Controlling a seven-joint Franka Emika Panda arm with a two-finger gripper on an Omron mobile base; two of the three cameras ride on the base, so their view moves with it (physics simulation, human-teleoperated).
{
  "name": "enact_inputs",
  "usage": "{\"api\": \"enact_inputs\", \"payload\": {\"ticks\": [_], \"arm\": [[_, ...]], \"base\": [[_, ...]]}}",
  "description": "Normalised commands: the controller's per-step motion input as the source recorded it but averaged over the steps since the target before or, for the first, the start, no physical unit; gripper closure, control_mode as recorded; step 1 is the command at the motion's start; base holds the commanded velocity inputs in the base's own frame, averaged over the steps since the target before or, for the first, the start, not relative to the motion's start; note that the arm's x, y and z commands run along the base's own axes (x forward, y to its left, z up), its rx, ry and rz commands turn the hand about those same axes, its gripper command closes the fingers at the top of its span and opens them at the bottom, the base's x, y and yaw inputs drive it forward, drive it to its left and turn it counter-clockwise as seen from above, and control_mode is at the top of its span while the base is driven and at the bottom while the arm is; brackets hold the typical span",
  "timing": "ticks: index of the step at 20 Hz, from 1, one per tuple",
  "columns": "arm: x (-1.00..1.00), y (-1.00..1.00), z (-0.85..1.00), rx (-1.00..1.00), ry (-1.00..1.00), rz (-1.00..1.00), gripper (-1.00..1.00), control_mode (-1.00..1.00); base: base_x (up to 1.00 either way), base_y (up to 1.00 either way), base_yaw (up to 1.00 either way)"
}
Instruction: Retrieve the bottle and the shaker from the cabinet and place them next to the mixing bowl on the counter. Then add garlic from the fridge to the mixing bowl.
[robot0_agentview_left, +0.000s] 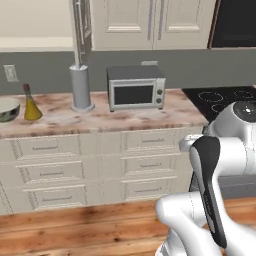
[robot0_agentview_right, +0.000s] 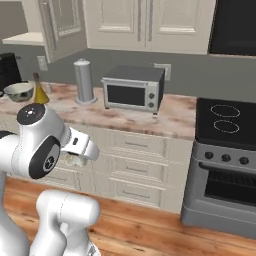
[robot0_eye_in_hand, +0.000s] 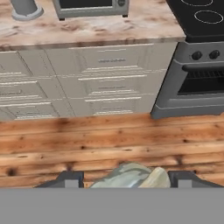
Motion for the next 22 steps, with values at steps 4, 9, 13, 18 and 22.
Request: {"api": "enact_inputs", "payload": {"ticks": [4, 9, 13, 18, 22], "arm": [[0.00, 0.00, 0.00, 0.00, 0.00, 0.00, 1.00, 1.00], [0.00, 0.00, 0.00, 0.00, 0.00, 0.00, 1.00, 1.00], [0.00, 0.00, 0.00, 0.00, 0.00, 0.00, 1.00, 1.00], [0.00, 0.00, 0.00, 0.00, 0.00, 0.00, 1.00, 1.00], [0.00, 0.00, 0.00, 0.00, 0.00, 0.00, 1.00, 1.00]], "base": [[0.34, 0.99, 0.08], [0.36, 0.97, 0.06], [0.34, 0.95, 0.06], [0.41, 0.80, 0.05], [0.67, 0.44, 0.00]]}}
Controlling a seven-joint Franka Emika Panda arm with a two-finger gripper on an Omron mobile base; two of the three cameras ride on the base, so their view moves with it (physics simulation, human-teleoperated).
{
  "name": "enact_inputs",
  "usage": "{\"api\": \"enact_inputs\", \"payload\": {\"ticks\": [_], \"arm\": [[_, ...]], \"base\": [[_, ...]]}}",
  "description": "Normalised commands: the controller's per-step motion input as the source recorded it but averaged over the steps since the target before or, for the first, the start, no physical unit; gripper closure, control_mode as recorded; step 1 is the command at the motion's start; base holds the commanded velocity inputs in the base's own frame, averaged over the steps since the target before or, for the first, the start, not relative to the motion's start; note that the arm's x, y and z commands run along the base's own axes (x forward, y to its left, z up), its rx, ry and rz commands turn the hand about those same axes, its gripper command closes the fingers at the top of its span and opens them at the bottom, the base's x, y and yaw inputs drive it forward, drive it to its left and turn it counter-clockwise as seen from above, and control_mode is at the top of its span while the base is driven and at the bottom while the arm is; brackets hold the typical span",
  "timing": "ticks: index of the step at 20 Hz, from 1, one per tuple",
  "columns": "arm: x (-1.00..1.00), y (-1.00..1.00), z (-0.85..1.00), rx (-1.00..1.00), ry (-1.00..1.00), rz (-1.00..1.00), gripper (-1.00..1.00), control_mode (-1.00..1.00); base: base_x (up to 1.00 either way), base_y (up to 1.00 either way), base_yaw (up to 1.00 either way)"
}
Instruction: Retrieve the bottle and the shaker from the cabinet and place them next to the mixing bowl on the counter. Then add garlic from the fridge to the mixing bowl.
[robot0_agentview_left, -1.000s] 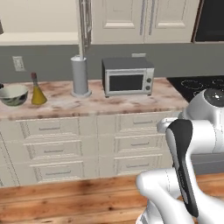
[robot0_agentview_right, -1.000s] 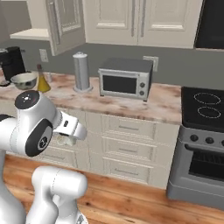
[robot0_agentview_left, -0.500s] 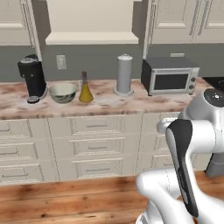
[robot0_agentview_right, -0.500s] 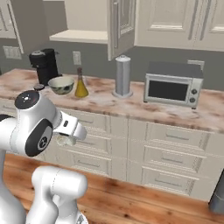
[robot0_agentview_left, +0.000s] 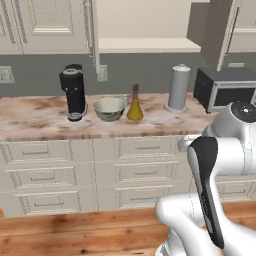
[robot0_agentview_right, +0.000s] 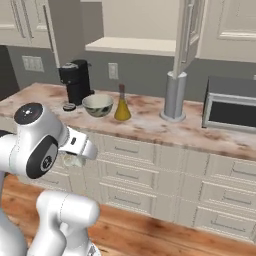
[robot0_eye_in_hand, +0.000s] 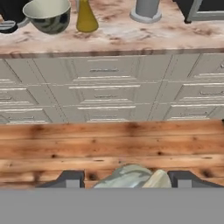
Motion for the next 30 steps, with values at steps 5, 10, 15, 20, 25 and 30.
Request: {"api": "enact_inputs", "payload": {"ticks": [5, 10, 15, 20, 25, 30], "arm": [[0.00, 0.00, 0.00, 0.00, 0.00, 0.00, 1.00, 1.00], [0.00, 0.00, 0.00, 0.00, 0.00, 0.00, 1.00, 1.00], [0.00, 0.00, 0.00, 0.00, 0.00, 0.00, 1.00, 1.00], [0.00, 0.00, 0.00, 0.00, 0.00, 0.00, 1.00, 1.00], [0.00, 0.00, 0.00, 0.00, 0.00, 0.00, 1.00, 1.00], [0.00, 0.00, 0.00, 0.00, 0.00, 0.00, 1.00, 1.00]], "base": [[0.85, 0.05, 0.00], [0.82, 0.04, 0.00], [0.63, 0.22, 0.00], [0.48, 0.32, 0.00], [0.41, 0.34, 0.01], [0.37, 0.36, 0.01]]}}
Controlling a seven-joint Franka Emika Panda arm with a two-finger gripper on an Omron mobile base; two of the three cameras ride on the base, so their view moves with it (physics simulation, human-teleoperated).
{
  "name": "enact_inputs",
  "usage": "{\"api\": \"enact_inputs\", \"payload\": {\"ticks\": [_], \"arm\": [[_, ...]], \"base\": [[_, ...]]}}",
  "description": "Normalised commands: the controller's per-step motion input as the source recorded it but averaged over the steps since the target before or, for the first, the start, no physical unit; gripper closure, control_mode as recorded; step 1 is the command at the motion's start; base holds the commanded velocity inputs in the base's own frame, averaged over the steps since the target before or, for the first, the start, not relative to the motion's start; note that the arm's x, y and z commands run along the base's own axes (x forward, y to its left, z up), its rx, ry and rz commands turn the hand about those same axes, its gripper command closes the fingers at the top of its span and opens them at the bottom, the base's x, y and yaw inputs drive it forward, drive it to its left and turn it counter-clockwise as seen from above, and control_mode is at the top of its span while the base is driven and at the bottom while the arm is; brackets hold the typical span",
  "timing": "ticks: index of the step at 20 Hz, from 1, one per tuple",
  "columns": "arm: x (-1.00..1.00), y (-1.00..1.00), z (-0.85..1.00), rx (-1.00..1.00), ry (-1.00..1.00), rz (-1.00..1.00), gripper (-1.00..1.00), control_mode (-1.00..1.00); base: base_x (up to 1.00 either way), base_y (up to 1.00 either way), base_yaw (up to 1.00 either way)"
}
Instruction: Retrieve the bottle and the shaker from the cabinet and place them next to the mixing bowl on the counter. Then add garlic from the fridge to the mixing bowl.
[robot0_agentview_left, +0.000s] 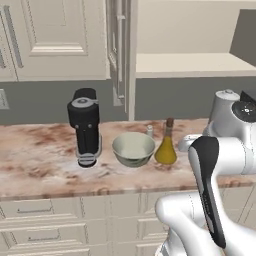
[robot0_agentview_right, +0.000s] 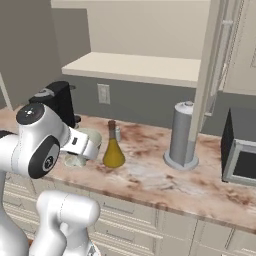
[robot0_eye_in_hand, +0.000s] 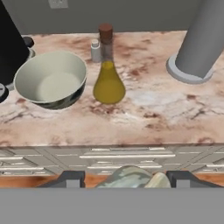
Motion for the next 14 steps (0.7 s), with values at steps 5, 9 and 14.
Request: {"api": "enact_inputs", "payload": {"ticks": [5, 9, 14], "arm": [[0.00, 0.00, 0.00, 0.00, 0.00, 0.00, 1.00, 1.00], [0.00, 0.00, 0.00, 0.00, 0.00, 0.00, 1.00, 1.00], [0.00, 0.00, 0.00, 0.00, 0.00, 0.00, 1.00, 1.00]], "base": [[0.31, 0.30, 0.03], [0.25, 0.03, 0.05], [0.17, 0.01, 0.03]]}}
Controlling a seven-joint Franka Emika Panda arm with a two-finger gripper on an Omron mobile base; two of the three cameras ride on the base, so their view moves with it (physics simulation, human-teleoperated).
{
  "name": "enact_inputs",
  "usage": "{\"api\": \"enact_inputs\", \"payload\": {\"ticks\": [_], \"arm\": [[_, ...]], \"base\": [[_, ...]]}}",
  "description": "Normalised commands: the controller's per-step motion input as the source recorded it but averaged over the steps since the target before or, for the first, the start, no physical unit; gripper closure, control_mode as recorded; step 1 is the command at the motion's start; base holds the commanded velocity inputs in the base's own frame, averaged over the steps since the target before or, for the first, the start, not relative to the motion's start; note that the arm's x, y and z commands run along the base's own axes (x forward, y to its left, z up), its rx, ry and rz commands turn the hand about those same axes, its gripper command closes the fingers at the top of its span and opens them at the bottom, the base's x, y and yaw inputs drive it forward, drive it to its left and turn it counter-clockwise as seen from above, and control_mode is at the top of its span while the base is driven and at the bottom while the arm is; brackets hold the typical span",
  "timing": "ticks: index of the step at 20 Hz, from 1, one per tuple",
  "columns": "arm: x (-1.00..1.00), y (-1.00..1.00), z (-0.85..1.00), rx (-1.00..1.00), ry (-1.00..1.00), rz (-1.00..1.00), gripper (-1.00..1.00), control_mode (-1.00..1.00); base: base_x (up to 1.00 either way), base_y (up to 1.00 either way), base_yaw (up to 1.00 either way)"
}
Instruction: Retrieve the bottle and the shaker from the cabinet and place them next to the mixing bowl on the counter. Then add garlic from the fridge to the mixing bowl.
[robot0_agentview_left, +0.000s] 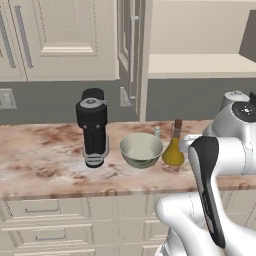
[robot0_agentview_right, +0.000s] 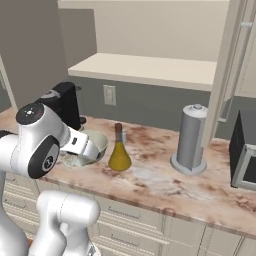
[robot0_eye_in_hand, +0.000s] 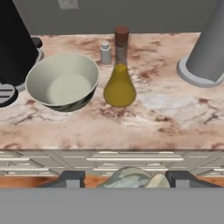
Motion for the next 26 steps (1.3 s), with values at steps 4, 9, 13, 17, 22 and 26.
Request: {"api": "enact_inputs", "payload": {"ticks": [4, 9, 13, 17, 22, 26], "arm": [[0.00, 0.00, 0.00, 0.00, 0.00, 0.00, 1.00, 1.00], [0.01, 0.00, 0.00, 0.00, 0.00, 0.01, 1.00, -1.00], [0.19, 0.02, 0.00, 0.00, 0.00, 0.20, 1.00, -1.00], [0.41, 0.20, -0.01, 0.00, 0.02, 0.41, 1.00, -1.00], [0.52, 0.17, 0.00, -0.04, 0.03, 0.31, 1.00, -1.00], [0.45, 0.31, 0.00, -0.16, 0.01, 0.30, 1.00, -1.00]], "base": [[0.07, 0.08, 0.00], [0.00, 0.00, 0.00], [0.00, 0.00, 0.00], [0.00, 0.00, 0.00], [0.00, 0.00, 0.00], [0.00, 0.00, 0.00]]}}
